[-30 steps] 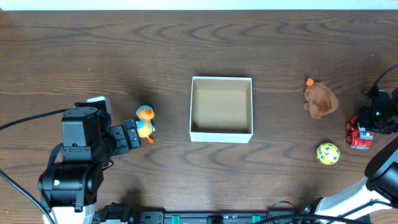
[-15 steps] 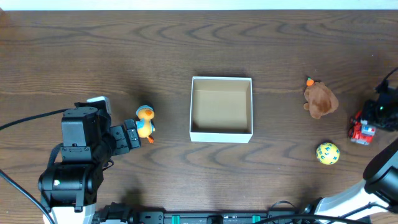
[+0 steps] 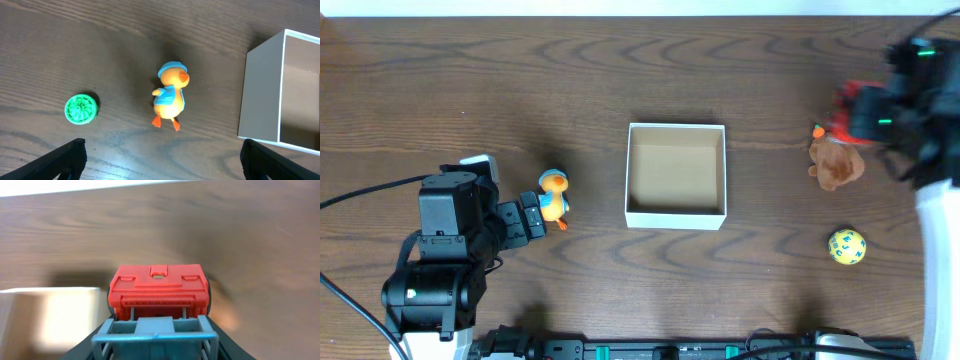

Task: Pack container
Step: 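Grasp the red fire truck with the right gripper and lift, then carry the truck into the white box and release it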

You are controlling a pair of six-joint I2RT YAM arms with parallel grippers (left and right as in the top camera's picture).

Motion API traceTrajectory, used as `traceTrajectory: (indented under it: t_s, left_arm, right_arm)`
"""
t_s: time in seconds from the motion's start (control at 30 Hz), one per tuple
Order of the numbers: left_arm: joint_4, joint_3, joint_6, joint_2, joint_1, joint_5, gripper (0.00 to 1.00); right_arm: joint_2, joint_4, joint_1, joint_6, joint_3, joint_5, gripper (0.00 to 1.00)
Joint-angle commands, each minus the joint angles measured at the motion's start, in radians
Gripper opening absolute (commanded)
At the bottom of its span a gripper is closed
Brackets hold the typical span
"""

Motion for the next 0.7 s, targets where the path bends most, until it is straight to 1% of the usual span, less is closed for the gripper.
traceTrajectory:
  t_s: [0.0, 0.07, 0.13, 0.27, 0.43, 0.67]
  left_arm:
    - [0.001, 0.018, -0.002, 0.0, 0.005, 0.003, 0.98]
    - [0.001, 0.018, -0.002, 0.0, 0.005, 0.003, 0.98]
    - [0.0, 0.018, -0.002, 0.0, 0.005, 0.003, 0.98]
    - [-0.001, 0.015, -0.002, 0.0, 0.005, 0.003, 0.98]
    - [-0.008, 0.012, -0.002, 0.0, 0.005, 0.003, 0.98]
    - [-0.01, 0.011, -0.002, 0.0, 0.005, 0.003, 0.98]
  right_arm:
    - [-0.015, 0.031, 0.188, 0.239, 0.012, 0.069, 0.01]
    - [0.001, 0.055, 0.308, 0.333, 0.01, 0.117, 0.01]
    - [0.033, 0.067, 0.41, 0.385, 0.01, 0.171, 0.01]
    - [0.133, 0.04, 0.531, 0.457, 0.009, 0.243, 0.01]
    - [0.304, -0.001, 0.579, 0.514, 0.008, 0.229, 0.01]
    - [0.508, 0.019, 0.56, 0.521, 0.008, 0.198, 0.01]
